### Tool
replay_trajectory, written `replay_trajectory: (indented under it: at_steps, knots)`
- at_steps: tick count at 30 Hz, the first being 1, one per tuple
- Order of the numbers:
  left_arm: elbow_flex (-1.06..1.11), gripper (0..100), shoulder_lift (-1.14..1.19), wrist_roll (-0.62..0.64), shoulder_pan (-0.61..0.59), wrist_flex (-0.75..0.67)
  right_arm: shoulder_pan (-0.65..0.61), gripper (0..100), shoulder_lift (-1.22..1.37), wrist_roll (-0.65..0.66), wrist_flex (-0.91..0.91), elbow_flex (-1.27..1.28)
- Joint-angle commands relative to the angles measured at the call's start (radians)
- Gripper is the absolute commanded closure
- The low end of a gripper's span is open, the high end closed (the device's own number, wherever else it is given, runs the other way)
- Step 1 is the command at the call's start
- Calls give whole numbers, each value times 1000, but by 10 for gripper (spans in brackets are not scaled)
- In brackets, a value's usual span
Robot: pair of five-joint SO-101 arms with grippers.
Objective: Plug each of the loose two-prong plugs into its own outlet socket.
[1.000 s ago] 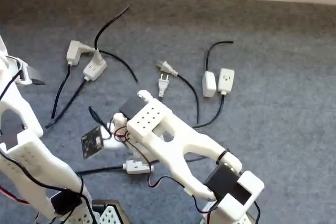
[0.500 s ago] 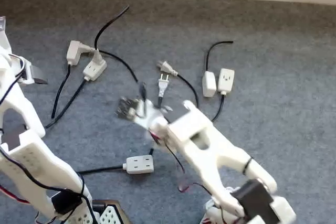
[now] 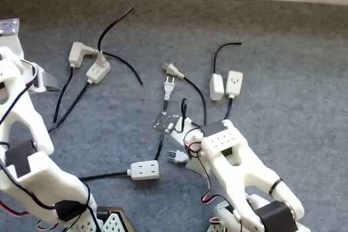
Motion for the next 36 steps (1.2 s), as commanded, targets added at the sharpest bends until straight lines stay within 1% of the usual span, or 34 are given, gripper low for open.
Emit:
replay_trajectory:
  at_steps: [1,7,11,14,17,19,22,28,34,36]
  knots:
    - [5,691,-50,-49,-18,-48,-38,652,-38,46,67,-81]
    - [-4,691,30,-58,-82,-147,-94,652,-36,52,65,-147]
    - [-4,691,81,-60,-114,-207,-119,652,-22,54,-18,-122]
    - [-4,691,93,-60,-140,-235,-119,657,51,54,-41,-107]
    - [-5,691,90,-60,-163,-241,-119,721,151,63,-67,-108]
    - [-22,691,94,-63,-176,-242,-119,768,206,101,-70,-108]
    - [-48,691,99,-92,-193,-239,-119,793,246,118,-68,-108]
    - [-50,691,99,-94,-200,-239,-119,810,219,117,-67,-110]
    - [-54,691,99,-94,-199,-239,-117,985,119,117,30,-127]
    - [-54,691,99,-94,-197,-239,-120,991,96,117,54,-136]
